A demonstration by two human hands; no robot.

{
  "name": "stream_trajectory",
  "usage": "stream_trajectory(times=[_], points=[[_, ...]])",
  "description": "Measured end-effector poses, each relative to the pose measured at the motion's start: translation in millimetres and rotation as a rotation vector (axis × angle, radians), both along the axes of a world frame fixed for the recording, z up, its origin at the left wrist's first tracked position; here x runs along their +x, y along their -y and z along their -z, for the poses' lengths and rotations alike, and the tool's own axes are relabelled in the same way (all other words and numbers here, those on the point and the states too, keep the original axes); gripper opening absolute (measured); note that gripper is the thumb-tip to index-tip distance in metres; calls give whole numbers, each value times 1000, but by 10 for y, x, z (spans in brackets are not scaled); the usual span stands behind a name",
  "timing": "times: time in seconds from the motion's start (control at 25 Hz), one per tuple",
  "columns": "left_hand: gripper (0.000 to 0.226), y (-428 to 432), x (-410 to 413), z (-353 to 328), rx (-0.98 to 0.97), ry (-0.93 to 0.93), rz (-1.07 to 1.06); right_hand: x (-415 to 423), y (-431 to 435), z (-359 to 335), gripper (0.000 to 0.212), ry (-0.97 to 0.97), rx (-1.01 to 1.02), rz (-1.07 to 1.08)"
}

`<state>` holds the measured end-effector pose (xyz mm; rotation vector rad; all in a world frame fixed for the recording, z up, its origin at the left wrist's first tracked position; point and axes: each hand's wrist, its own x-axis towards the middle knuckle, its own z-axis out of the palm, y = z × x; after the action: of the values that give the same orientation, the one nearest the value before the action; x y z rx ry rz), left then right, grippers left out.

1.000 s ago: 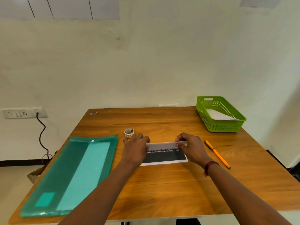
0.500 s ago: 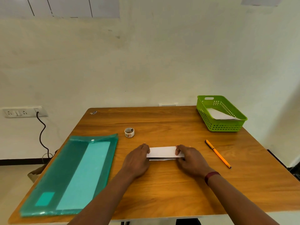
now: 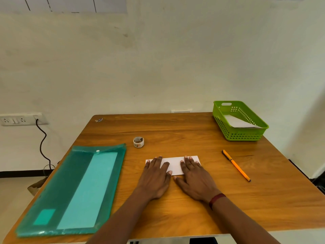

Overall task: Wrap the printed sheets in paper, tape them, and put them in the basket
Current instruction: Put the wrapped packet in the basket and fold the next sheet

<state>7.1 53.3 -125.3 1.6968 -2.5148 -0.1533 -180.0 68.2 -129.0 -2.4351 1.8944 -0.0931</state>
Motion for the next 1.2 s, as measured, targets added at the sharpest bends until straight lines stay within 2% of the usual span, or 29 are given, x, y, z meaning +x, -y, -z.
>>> stream_trajectory(times=[0.08,0.2,0.36,0.72,0.92,1.12,1.2], points=[[49,0,-43,43,-8,-15,13,112,11,-15,77,33,4,-9],[51,14,-39,97,9,-37,17,209,53,12,80,36,9,-52],[59,33,-33,136,23,-1,-26,205,109,33,64,31,53,-29],[73,31,-3,170,49,17,-192,181,52,150,83,67,-20,209],[75,-4,0,186,38,10,-217,192,18,134,85,66,-39,212],[74,-15,87,64,27,-135,-255,193,-33,46,85,132,-123,166],[73,-51,207,2,11,-129,-227,230,-72,-5,85,168,-120,119]])
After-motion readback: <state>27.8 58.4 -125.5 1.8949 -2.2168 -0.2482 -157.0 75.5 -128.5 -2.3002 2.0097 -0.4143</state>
